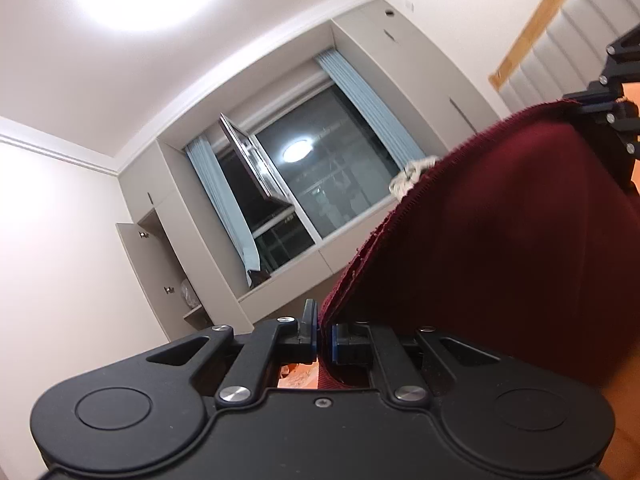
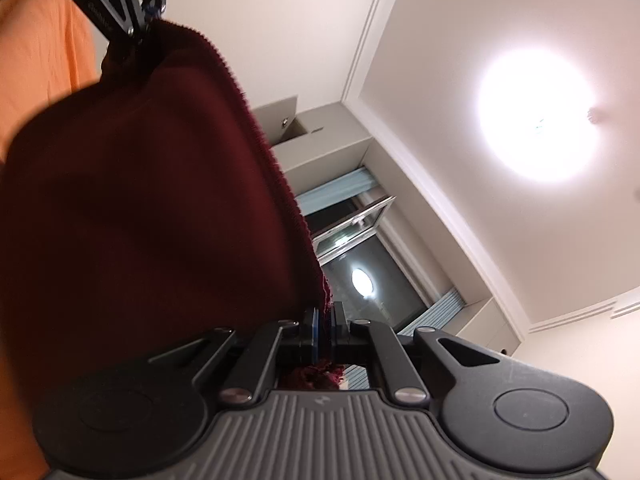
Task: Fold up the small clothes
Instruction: 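Fold the lifted hem up over the shirt body with both tools, then open both tools and release the folded hem onto the shirt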
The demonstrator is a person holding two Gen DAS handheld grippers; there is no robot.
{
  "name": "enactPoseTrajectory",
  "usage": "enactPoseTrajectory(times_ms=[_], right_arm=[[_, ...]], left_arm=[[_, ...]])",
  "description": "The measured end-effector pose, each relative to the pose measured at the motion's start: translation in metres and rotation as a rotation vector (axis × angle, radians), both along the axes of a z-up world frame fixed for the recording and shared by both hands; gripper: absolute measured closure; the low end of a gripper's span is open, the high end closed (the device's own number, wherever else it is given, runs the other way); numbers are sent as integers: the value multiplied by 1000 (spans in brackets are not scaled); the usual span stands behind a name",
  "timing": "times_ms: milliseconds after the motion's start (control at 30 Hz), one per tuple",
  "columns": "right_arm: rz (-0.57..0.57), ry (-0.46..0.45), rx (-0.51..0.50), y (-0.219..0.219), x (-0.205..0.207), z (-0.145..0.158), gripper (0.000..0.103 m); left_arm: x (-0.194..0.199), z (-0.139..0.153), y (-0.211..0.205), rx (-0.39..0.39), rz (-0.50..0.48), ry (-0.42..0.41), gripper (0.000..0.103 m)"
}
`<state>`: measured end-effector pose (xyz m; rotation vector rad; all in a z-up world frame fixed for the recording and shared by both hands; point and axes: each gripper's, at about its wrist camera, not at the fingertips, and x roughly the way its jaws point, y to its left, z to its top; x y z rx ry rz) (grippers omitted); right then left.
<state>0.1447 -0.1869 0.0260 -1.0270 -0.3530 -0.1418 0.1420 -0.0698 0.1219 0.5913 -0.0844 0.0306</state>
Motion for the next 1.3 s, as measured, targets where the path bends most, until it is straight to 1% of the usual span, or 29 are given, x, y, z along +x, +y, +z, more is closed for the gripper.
enactPoseTrajectory(times_ms=[100,233,300,400,500,567,633,733,800,833,867,900,933,967,1000,1033,1100,1200,1233,1267,1300], right_arm=[[5,64,39,-5,49,-1,98],[11,142,98,-11,99,-5,98],[2,182,92,-12,122,-13,98],[-14,219,58,-12,145,-31,98],[-25,271,67,-15,168,-47,98],[-28,311,76,-18,180,-57,98],[-34,344,69,-21,188,-66,98],[-39,393,80,-25,198,-71,98],[-41,439,87,-28,204,-74,97],[-42,453,91,-28,206,-75,96],[-45,470,94,-30,206,-75,92],[-50,491,92,-32,207,-75,85],[-59,511,86,-32,208,-76,81],[-72,521,86,-36,208,-77,74],[-80,524,90,-37,209,-76,66],[-91,527,99,-39,206,-77,63],[-120,526,126,-46,208,-75,50],[-158,540,198,-57,214,-69,46],[-165,554,232,-62,213,-68,45],[-166,567,255,-64,213,-66,44],[-164,578,273,-68,213,-64,43]], left_arm=[[54,-1,-1,-15,9,61,97],[119,-8,5,-46,16,154,96],[149,-15,7,-53,23,204,96],[186,-28,15,-85,22,280,95],[218,-44,22,-76,33,332,94],[234,-57,26,-79,42,359,91],[246,-70,29,-111,49,395,90],[262,-83,35,-144,61,492,80],[268,-90,43,-172,66,535,67],[272,-91,48,-187,70,554,62],[270,-94,50,-201,74,566,53],[271,-94,55,-224,79,573,42],[272,-92,62,-256,83,579,36],[271,-90,67,-281,83,589,25],[270,-88,72,-306,82,598,20],[270,-86,79,-331,78,604,19],[269,-81,91,-369,73,614,12],[269,-75,104,-417,67,623,6],[268,-73,109,-442,56,630,5],[268,-70,112,-470,38,642,2],[268,-69,113,-492,13,660,1]])
